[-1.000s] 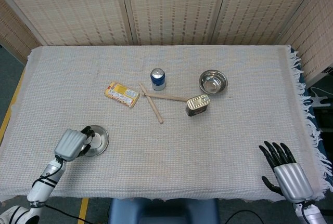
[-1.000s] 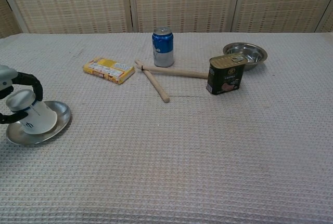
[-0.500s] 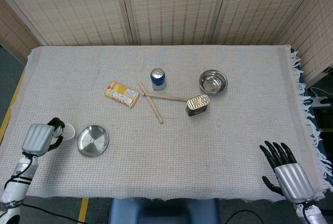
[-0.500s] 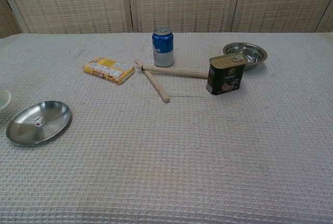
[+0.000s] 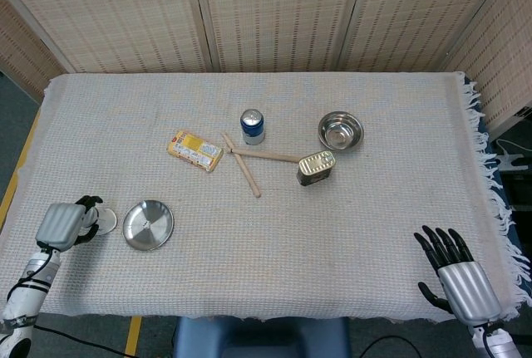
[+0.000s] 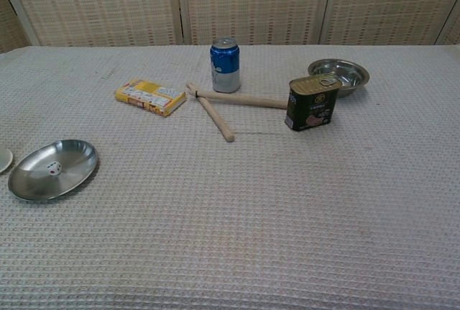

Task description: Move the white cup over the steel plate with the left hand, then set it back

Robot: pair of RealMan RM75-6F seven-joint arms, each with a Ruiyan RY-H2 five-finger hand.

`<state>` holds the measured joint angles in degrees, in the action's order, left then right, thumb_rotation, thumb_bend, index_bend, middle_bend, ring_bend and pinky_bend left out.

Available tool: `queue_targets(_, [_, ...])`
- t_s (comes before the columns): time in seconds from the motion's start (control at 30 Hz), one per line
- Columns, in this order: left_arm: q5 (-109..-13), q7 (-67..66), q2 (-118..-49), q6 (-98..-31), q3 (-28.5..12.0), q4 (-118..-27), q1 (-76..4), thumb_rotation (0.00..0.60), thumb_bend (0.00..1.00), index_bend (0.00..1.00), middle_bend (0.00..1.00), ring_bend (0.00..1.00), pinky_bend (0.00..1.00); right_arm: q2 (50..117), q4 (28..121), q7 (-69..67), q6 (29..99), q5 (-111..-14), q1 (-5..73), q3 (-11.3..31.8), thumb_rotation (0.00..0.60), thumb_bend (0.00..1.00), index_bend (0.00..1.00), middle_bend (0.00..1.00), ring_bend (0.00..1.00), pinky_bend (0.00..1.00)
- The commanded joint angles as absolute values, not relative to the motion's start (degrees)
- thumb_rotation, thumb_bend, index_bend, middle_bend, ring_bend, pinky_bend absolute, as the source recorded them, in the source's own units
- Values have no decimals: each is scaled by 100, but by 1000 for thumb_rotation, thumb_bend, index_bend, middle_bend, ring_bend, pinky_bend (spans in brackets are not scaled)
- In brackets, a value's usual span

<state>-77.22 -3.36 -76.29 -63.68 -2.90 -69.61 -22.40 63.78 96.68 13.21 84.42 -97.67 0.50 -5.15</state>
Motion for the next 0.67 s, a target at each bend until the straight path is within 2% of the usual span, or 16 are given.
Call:
queue_targets(0.03, [-7680,-342,-7568,-6288,-286,-7069,-2244,600,337,110,226,817,1000,6372,9663,1306,8453,-9779,47,-518,533,196,0,0,0,0])
queue_targets(0.3, [-7709,-333,-7404,-6394,-279,-7368,-2166,600,325,37,141,790,996,6353,9683,1302,8490,-9816,25,-535,534,196,0,0,0,0])
queue_targets(0.4, [-7776,-275,-7320,-6579,-286,-7506,-2089,600,320,22,107,741,968,6342,9696,1298,8512,-9833,14,-541,535,196,0,0,0,0])
queue_targets(0.47, [-7974,-75,-7277,-7234,-362,-7666,-1872,600,323,20,75,621,883,6332,9702,1288,8563,-9858,-5,-540,534,196,0,0,0,0])
queue_targets(0.5, [-8107,115,-7260,-7561,-373,-7740,-1751,600,324,20,62,525,811,6330,9700,1287,8585,-9863,-14,-538,533,196,0,0,0,0])
queue_targets(0.57, [-8449,628,-7215,-8238,-338,-7859,-1482,600,324,20,46,249,565,6328,9696,1279,8615,-9872,-22,-529,533,196,0,0,0,0])
queue_targets(0.67, [-8549,712,-7191,-8357,-304,-7865,-1433,600,324,17,35,92,370,6327,9693,1274,8618,-9876,-21,-528,535,196,0,0,0,0])
